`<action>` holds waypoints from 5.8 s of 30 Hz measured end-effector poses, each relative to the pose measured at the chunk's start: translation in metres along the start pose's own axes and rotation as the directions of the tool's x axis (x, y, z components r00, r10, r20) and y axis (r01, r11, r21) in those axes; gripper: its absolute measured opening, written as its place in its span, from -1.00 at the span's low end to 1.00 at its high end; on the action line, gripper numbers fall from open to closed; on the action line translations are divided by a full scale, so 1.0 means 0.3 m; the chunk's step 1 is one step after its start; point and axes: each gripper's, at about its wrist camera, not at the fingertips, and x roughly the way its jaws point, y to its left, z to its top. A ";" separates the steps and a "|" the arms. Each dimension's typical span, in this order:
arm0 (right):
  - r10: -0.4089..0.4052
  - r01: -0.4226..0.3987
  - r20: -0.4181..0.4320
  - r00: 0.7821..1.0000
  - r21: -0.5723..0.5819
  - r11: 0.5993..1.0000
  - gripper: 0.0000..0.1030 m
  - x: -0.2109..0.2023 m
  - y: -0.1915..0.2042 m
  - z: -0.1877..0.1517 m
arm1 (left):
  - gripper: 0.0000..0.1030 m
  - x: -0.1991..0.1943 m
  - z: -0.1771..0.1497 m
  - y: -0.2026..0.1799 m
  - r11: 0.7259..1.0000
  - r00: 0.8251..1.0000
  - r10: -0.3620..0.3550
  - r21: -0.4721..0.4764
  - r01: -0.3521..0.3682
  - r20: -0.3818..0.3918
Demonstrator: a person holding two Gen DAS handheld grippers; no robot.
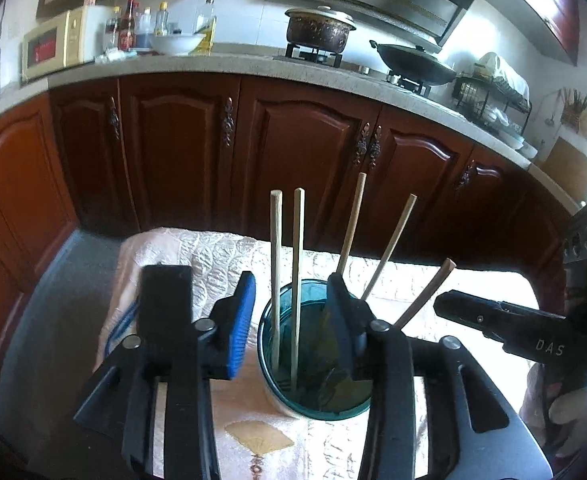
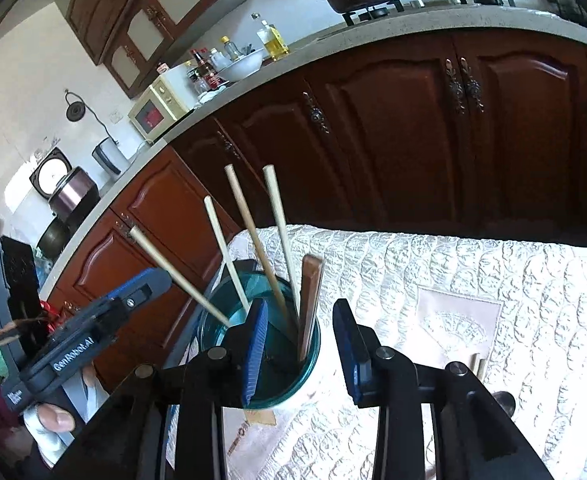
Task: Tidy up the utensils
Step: 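Open both tools and withdraw them from the cup, then close the left tool on a wooden chopstick while the right tool grasps the metal spoon, then carry the chopstick and metal spoon into the flowered cup and release them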
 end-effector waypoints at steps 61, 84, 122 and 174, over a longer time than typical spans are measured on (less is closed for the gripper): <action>-0.296 0.297 0.048 0.954 -0.032 0.954 -0.19 -0.276 -0.081 -0.308 | -0.23 -0.083 -0.296 -0.279 0.991 0.999 0.032 0.134 -0.026 -0.041; -0.270 0.305 -0.170 0.948 0.230 0.924 -0.37 -0.005 -0.605 -0.353 | -0.23 0.098 -0.433 -0.360 0.975 0.965 -0.085 0.181 0.132 -0.248; -0.143 0.161 -0.213 0.966 0.067 0.985 -0.95 -0.088 -0.650 -0.437 | -0.86 0.519 -0.463 -0.555 0.962 0.849 -0.139 0.135 0.239 -0.510; -0.145 0.152 0.056 0.988 -0.145 0.978 -0.96 -0.357 -0.166 -0.243 | -0.92 -0.107 -0.192 -0.217 0.966 0.959 -0.254 0.020 0.258 -0.123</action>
